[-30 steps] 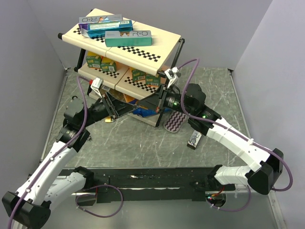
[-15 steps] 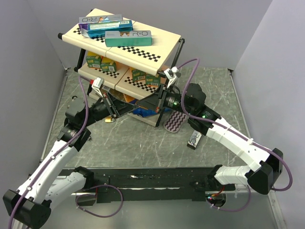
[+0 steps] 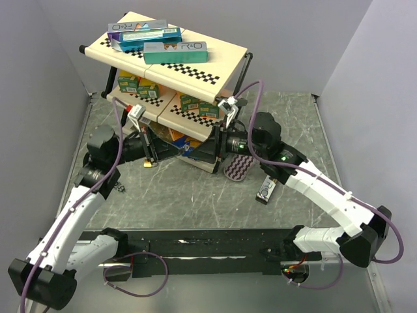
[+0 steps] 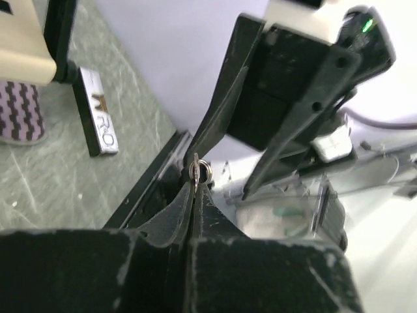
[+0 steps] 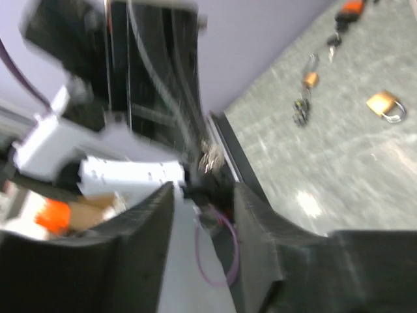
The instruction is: Unlock with the key
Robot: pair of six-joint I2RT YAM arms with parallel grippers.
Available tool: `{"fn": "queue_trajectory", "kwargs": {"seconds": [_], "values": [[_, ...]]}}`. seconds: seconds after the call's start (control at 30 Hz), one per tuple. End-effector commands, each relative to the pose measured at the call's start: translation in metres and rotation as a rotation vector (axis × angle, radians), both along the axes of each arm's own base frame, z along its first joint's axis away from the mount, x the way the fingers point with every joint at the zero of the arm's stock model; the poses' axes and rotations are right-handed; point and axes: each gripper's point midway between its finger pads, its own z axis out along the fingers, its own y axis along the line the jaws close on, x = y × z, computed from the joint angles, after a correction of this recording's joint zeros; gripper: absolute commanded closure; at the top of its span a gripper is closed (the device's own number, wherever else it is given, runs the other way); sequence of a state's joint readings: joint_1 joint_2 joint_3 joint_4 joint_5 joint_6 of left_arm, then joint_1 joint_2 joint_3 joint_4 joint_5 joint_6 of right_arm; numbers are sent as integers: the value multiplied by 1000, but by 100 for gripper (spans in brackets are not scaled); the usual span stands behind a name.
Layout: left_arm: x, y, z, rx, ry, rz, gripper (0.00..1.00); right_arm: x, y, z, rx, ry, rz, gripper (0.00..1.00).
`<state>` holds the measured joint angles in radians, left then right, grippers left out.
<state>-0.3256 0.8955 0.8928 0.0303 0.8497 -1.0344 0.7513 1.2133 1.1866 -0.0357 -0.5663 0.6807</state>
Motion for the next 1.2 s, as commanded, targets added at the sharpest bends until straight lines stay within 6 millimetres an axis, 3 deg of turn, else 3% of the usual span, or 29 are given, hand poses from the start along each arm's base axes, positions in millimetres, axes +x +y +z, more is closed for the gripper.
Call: {"fn": "queue_trajectory", "kwargs": {"seconds": [0.0,0.17,0.33,0.73,1.17], "values": [[-31,-2,2,97,-120,-215,99,-34,-21,27,-72,-178,120,43],[-68,-6,0,118,-165,-400,99,-55,-29,30,-159,-171,239,41],[-88,-9,0,135,-180,-481,99,-64,-17,21,-189,-123,356,44],[-93,-11,-2,140,-181,-514,99,-82,9,5,-205,-49,513,52],[-92,-10,-7,154,-176,-512,99,-90,0,3,-211,-17,542,56]]}}
